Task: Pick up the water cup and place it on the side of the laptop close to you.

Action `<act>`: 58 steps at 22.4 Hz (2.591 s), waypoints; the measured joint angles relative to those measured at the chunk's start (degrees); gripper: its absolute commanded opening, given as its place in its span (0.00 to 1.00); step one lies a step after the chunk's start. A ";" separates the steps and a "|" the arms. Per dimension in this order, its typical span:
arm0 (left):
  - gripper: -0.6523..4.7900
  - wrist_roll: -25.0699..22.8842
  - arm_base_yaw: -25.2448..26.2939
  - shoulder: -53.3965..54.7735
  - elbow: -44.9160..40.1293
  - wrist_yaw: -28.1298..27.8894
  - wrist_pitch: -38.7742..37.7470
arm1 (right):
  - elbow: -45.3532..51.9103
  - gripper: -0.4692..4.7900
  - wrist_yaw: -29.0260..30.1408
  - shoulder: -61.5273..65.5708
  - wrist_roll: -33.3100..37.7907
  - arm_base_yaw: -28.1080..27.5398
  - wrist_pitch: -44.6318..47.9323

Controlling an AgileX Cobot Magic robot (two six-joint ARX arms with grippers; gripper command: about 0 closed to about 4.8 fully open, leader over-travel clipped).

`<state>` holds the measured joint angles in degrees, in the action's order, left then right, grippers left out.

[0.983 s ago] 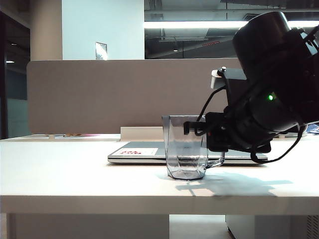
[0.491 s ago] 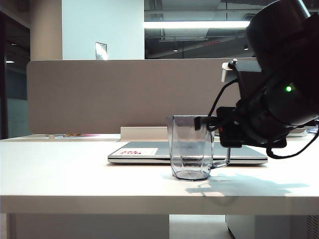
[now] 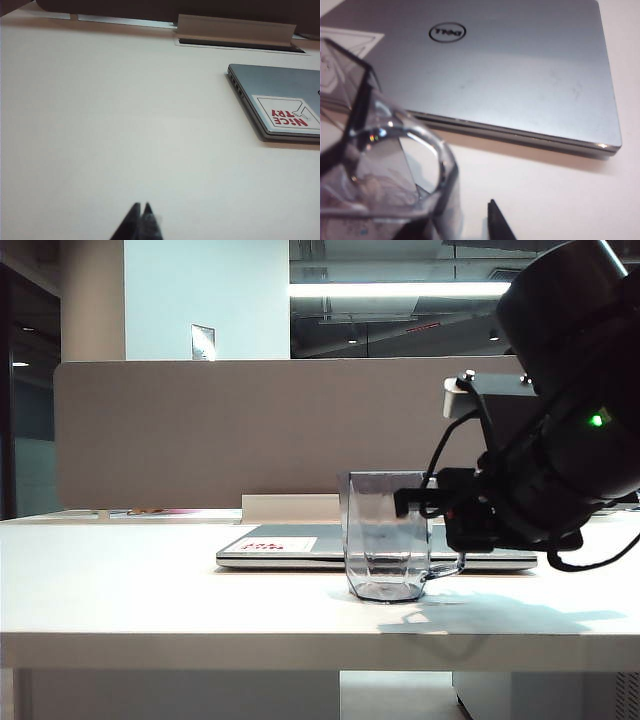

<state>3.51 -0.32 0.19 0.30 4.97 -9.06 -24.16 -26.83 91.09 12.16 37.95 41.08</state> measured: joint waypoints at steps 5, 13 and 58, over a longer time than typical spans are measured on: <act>0.11 0.00 0.00 0.00 0.00 0.00 -0.02 | 0.02 0.38 0.04 0.00 -0.02 2.23 -3.10; 0.11 0.00 0.00 -0.02 0.00 0.00 -0.02 | 0.04 0.37 -0.15 -0.79 0.13 3.30 -9.35; 0.12 -0.02 0.00 0.00 -0.02 0.02 10.51 | 16.72 0.09 -14.34 -85.70 -9.90 -0.68 -43.60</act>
<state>3.49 -0.32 0.19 0.27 4.99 1.45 -7.44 -41.17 5.39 2.26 37.28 -2.52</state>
